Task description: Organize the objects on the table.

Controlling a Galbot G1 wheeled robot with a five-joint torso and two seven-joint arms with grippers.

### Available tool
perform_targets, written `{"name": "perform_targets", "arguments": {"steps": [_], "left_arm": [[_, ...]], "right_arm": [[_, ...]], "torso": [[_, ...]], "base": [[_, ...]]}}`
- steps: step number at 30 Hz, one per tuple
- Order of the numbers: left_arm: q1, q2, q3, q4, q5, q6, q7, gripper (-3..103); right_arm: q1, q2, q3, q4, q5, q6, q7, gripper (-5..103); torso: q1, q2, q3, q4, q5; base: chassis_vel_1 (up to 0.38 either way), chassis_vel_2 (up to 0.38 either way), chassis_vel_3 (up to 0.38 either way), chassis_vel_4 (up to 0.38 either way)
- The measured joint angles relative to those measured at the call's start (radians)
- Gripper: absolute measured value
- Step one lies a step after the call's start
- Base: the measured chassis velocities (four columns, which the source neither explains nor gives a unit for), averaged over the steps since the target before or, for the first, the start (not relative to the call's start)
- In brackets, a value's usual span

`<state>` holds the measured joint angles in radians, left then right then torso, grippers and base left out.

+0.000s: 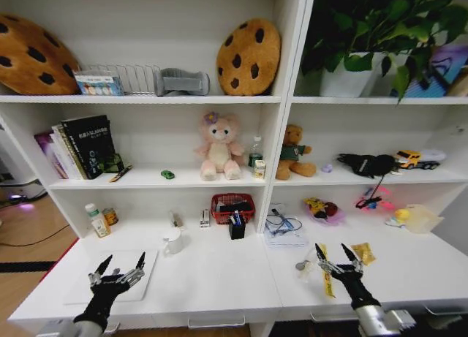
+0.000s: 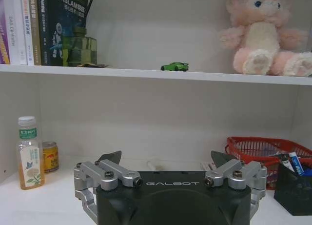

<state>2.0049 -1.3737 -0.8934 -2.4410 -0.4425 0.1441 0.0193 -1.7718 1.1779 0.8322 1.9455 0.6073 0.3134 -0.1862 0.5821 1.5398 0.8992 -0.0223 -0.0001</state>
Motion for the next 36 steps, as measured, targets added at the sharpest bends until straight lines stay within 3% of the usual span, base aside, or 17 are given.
{"name": "perform_targets", "arguments": {"steps": [6,16,17,19,22,23,24,25,28,32,36], "left_arm": [[0.0,0.0,0.0,0.0,0.0,0.0,0.0,100],[0.0,0.0,0.0,0.0,0.0,0.0,0.0,100],[0.0,0.0,0.0,0.0,0.0,0.0,0.0,100],[0.0,0.0,0.0,0.0,0.0,0.0,0.001,100],[0.0,0.0,0.0,0.0,0.0,0.0,0.001,100],[0.0,0.0,0.0,0.0,0.0,0.0,0.0,100],[0.0,0.0,0.0,0.0,0.0,0.0,0.0,100],[0.0,0.0,0.0,0.0,0.0,0.0,0.0,100],[0.0,0.0,0.0,0.0,0.0,0.0,0.0,100],[0.0,0.0,0.0,0.0,0.0,0.0,0.0,100],[0.0,0.0,0.0,0.0,0.0,0.0,0.0,100]], "right_arm": [[0.032,0.001,-0.01,-0.021,0.0,-0.008,0.0,100],[0.075,-0.035,-0.03,-0.041,0.02,-0.019,-0.02,100],[0.079,-0.041,-0.024,-0.04,0.031,-0.033,-0.01,100],[0.086,-0.05,-0.02,-0.039,0.046,-0.045,0.006,100],[0.11,-0.086,0.007,-0.036,0.07,-0.102,0.044,100],[0.127,-0.117,0.03,-0.037,0.076,-0.161,0.062,100],[0.127,-0.117,0.03,-0.037,0.076,-0.161,0.062,100],[0.149,-0.152,0.046,-0.048,0.089,-0.207,0.07,100],[0.2,-0.204,0.045,-0.093,0.101,-0.237,0.067,100],[0.274,-0.283,-0.019,-0.198,0.115,-0.328,0.061,100],[0.295,-0.296,-0.076,-0.245,0.112,-0.361,0.058,100]], "torso": [[0.0,0.0,0.0,0.0012,0.0001],[0.0,0.0,0.0,0.0008,-0.0004],[0.0,0.0,0.0,0.0004,0.0015],[0.0,0.0,0.0,0.0007,0.001],[0.0,0.0,0.0,0.0004,0.0006],[0.0,0.0,0.0,0.0003,0.0006],[0.0,0.0,0.0,0.0003,0.0006],[0.0,0.0,0.0,0.0004,-0.0008],[0.0,0.0,0.0,0.0009,-0.0002],[0.0,0.0,0.0,0.0008,0.0001],[0.0,0.0,0.0,0.0003,0.0002]], "base": [[-0.21,-0.185,0.196,0.197],[-0.247,-0.246,0.256,0.247],[-0.204,-0.169,0.165,0.181],[-0.096,-0.13,0.137,0.064],[-0.025,-0.064,0.081,0.009],[0.035,0.035,-0.055,-0.015],[0.035,0.035,-0.055,-0.015],[0.035,0.035,-0.034,-0.052],[0.049,0.08,-0.075,-0.07],[0.022,0.019,-0.011,-0.011],[0.0,0.0,0.0,0.0]]}}
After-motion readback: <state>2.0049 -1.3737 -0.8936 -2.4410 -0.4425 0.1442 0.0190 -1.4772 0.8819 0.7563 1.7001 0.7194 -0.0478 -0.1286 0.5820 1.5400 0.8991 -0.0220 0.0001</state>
